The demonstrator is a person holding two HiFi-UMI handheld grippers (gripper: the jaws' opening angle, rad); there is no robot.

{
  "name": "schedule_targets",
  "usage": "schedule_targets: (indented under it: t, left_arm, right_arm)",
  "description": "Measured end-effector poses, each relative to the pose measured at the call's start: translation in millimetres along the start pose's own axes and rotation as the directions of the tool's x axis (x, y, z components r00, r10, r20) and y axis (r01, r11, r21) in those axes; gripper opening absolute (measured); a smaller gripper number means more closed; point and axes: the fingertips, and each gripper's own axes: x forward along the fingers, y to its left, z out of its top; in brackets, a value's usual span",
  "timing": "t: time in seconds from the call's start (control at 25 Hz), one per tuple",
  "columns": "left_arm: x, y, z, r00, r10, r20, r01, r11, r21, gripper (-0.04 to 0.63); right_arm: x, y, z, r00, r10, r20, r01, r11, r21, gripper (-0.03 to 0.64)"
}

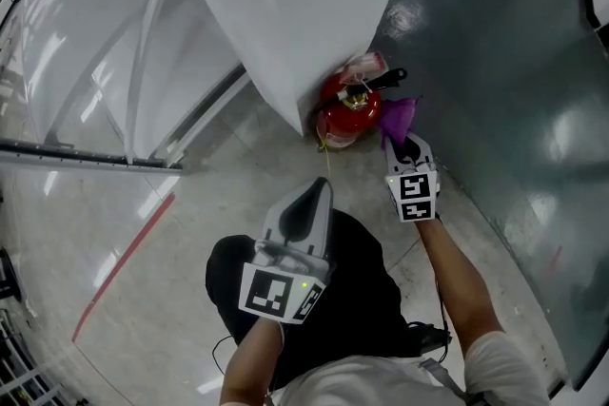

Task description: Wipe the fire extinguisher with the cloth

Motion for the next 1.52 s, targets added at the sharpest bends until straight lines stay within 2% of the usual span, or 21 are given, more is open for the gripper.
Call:
schedule_targets:
  t: [0.2, 0.44, 0.6, 0.8, 1.08, 1.52]
  left_arm:
    - [-11.4, 2.2, -0.7, 1.0, 0.008, 0.003, -0.008, 1.0, 0.023, 0.005]
    - [-19.5, 11.4, -4.7, 1.0, 0.026, 0.016, -0.026, 1.0, 0.001, 0.005]
    - [-19.7, 10.7, -2.8, 0.999, 0.021, 0.028, -0.02, 1.0, -0.011, 0.005]
    - [-20.9, 10.1, -5.6, 1.0, 0.01, 0.018, -0.009, 1.0, -0.02, 0.005]
    - [-20.3, 5.8, -9.3, 0.999, -0.029, 0.024, 0.03, 0.999, -0.033, 0.005]
    - [-27.9, 9.4, -16.3, 0.999, -0.032, -0.005, 0.032, 0.999, -0.016, 0.005]
  right_arm:
    - [17.2, 10.5, -14.8, 0.998, 0.024, -0.061, -0.03, 0.995, -0.096, 0.061]
    - [18.6, 0.2, -27.1, 0.995, -0.007, -0.102, -0.005, 0.994, -0.112, 0.061]
    - [18.0, 14.7, -14.1, 0.996, 0.032, -0.079, -0.044, 0.987, -0.152, 0.061]
    - [19.0, 29.7, 4.0, 0.996, 0.086, -0.002, -0.086, 0.991, -0.099, 0.061]
    - [24.7, 35.8, -1.8, 0.986, 0.128, 0.103, -0.122, 0.99, -0.067, 0.061]
    - [46.0, 72.7, -50.9, 0.974, 0.215, 0.07, -0.21, 0.975, -0.07, 0.061]
